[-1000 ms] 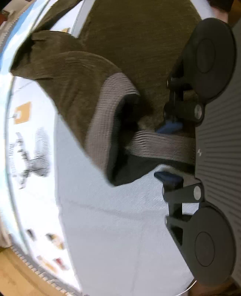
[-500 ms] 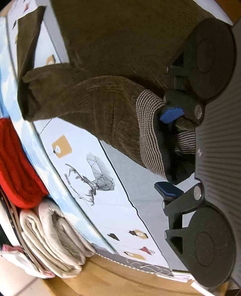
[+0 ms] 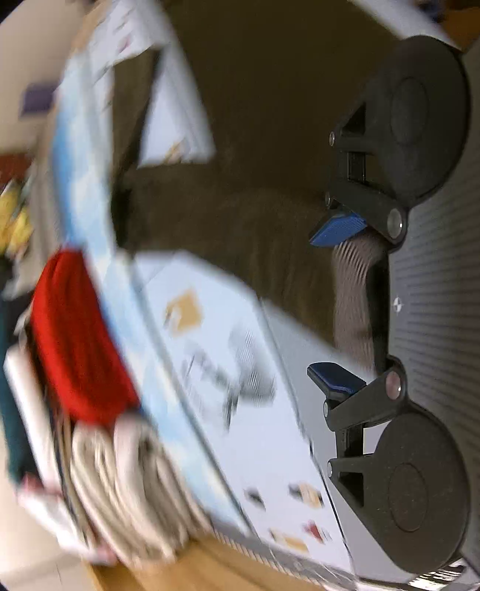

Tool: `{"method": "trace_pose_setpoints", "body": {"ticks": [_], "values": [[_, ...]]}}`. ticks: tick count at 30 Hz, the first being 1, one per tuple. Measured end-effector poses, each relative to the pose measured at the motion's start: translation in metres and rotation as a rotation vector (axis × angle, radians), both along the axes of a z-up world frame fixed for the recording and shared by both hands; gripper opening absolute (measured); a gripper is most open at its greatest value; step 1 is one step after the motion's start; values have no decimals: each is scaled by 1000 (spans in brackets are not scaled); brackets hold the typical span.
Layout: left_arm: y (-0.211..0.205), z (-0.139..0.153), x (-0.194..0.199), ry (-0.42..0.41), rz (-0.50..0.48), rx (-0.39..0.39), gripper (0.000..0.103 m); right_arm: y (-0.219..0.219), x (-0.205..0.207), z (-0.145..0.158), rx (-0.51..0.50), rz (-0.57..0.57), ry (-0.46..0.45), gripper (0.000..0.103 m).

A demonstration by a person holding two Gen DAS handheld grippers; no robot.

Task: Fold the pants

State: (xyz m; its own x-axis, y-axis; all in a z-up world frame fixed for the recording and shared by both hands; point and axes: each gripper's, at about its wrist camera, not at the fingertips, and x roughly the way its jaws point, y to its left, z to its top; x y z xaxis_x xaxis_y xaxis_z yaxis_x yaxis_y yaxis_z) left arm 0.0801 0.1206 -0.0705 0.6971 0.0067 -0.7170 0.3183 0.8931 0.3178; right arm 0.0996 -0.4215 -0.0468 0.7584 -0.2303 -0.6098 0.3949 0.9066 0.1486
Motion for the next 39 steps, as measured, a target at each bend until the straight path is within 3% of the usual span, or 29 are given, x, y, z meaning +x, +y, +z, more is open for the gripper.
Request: {"method": "trace_pose_setpoints", "body": {"ticks": [4,5,6,7,9,13,14,15,16,17,21,24,27,32,39], "values": [[-30,-32,3,61,-103,183,71,31,15,3,-80,66,19,40],[-32,-38,8,70,-103,217,55,37,19,3,-82,81,25,42],[-31,-42,14,90,-101,220,31,43,22,4,-82,96,32,42],[-27,-43,22,101,-75,220,26,48,25,5,-79,109,38,42],[-9,-35,44,29,88,249,23,56,30,6,-74,120,39,42],[50,0,89,-254,636,337,23,65,39,9,-52,133,34,42],[58,4,93,-271,686,300,26,67,40,9,-50,137,34,42],[64,8,95,-259,700,197,33,69,42,8,-52,141,38,42],[67,10,97,-234,694,92,33,71,44,6,-55,146,44,42],[65,9,99,-215,678,44,33,72,47,4,-58,152,53,42],[34,-2,112,-160,526,-9,33,74,59,-5,-59,169,89,42],[15,-17,124,-54,452,-168,33,70,71,-17,-36,173,127,42],[-25,-31,130,26,383,-276,33,62,83,-34,11,167,179,43],[-83,-44,149,82,256,-368,38,37,103,-76,188,115,286,44],[-152,-62,186,90,117,-428,57,15,118,-122,365,61,355,44]]}}
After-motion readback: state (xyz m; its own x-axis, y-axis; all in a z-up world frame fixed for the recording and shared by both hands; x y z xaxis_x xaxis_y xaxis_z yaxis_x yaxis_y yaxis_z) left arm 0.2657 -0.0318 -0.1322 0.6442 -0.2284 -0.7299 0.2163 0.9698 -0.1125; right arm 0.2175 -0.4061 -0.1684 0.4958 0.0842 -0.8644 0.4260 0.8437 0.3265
